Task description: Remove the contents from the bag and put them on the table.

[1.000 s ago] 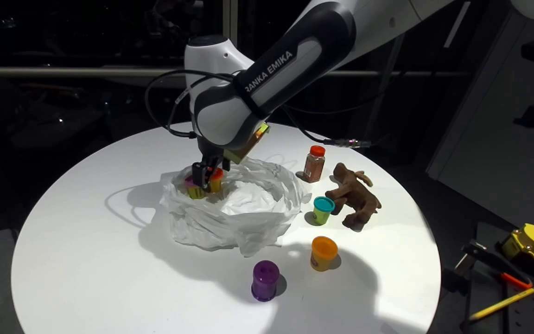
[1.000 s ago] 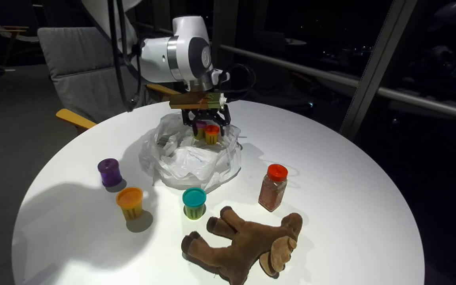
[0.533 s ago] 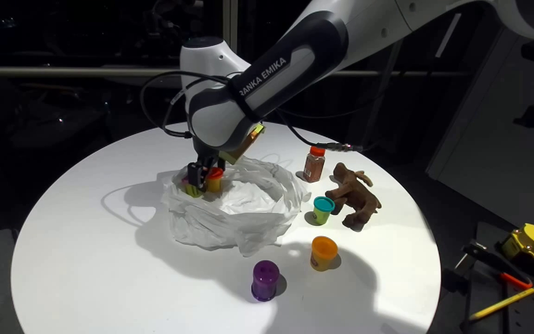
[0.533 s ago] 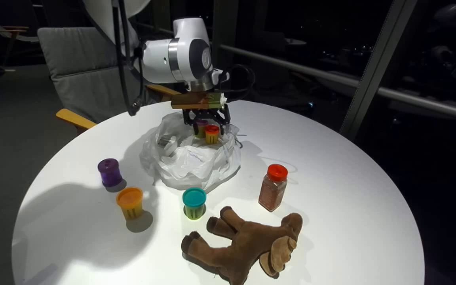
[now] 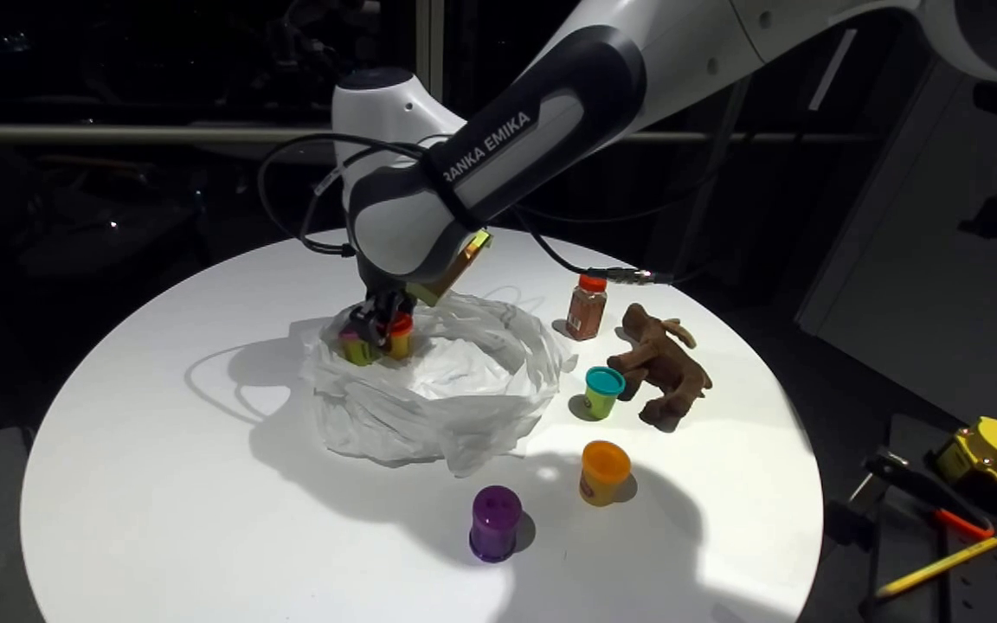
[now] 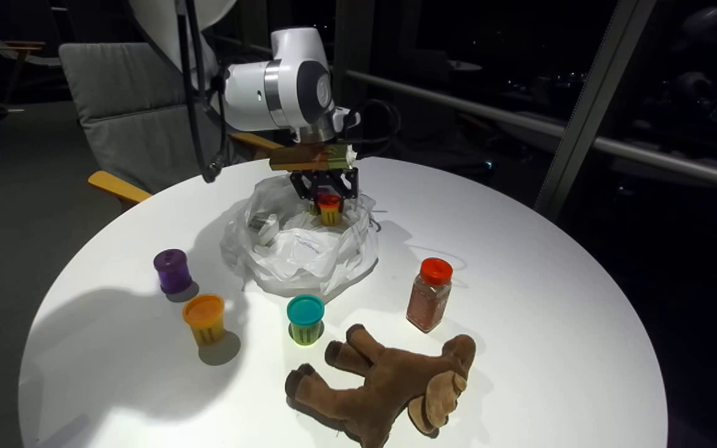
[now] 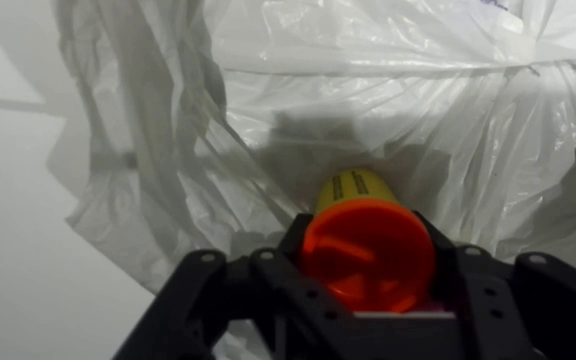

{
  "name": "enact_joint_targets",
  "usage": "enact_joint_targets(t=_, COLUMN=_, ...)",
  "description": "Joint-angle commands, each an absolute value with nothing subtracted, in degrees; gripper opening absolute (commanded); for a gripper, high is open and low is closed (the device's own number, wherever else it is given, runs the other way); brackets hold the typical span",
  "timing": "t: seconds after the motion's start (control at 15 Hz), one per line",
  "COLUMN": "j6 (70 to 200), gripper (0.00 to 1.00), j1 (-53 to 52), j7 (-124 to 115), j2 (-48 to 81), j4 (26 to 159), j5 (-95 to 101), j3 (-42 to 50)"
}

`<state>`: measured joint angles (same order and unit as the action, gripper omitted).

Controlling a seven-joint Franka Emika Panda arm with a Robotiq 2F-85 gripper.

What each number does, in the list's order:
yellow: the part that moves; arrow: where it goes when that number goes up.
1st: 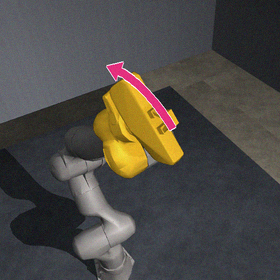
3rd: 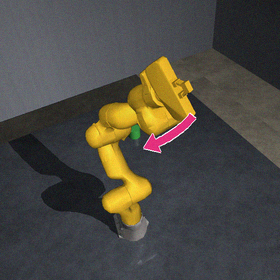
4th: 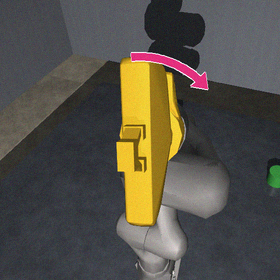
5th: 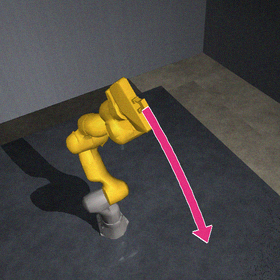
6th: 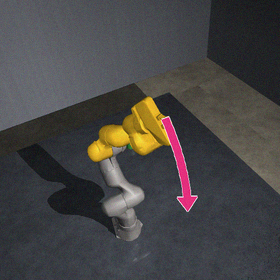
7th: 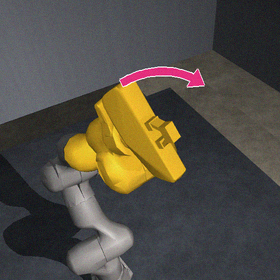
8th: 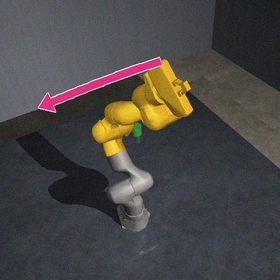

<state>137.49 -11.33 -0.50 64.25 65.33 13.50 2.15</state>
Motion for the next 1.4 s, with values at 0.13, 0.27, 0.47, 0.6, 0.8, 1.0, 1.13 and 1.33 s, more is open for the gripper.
enact_joint_targets(t=0.13, j6=136.4, gripper=0.24, j1=-13.4, j7=-1.8, j2=60.6, j4=68.0, j5=14.8, j3=4.5)
enact_joint_targets(t=0.27, j6=136.9, gripper=0.24, j1=-14.0, j7=-2.4, j2=58.2, j4=70.8, j5=15.3, j3=5.0)
enact_joint_targets(t=0.47, j6=138.0, gripper=0.24, j1=-14.5, j7=-4.1, j2=53.1, j4=76.7, j5=15.6, j3=5.6)
enact_joint_targets(t=0.6, j6=139.1, gripper=0.24, j1=-14.8, j7=-6.2, j2=48.7, j4=82.2, j5=15.9, j3=6.4)
enact_joint_targets(t=0.8, j6=139.3, gripper=0.24, j1=-15.0, j7=-9.7, j2=42.5, j4=89.5, j5=15.5, j3=6.7)
enact_joint_targets(t=1.0, j6=140.9, gripper=0.24, j1=-15.9, j7=-13.6, j2=37.0, j4=97.2, j5=16.5, j3=7.0)
enact_joint_targets(t=1.13, j6=143.3, gripper=0.24, j1=-16.8, j7=-17.5, j2=33.4, j4=102.6, j5=17.5, j3=7.6)
enact_joint_targets(t=1.33, j6=145.8, gripper=0.24, j1=-17.7, j7=-22.8, j2=28.5, j4=111.3, j5=18.6, j3=8.1)
